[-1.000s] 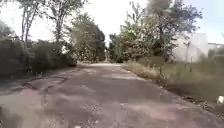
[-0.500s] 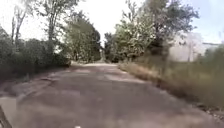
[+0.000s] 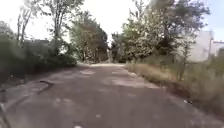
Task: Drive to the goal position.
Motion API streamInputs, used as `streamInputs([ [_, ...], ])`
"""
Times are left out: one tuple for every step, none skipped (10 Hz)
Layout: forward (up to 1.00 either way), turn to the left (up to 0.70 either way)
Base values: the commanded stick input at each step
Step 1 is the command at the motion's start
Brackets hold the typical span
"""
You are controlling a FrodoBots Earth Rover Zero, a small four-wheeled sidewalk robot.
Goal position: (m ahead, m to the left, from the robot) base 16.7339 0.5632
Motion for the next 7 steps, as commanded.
streamInputs([
  [1.0,-0.03],
  [1.0,-0.03],
  [1.0,-0.03],
  [1.0,-0.07],
  [1.0,-0.12],
  [1.0,-0.12],
  [1.0,-0.12],
])
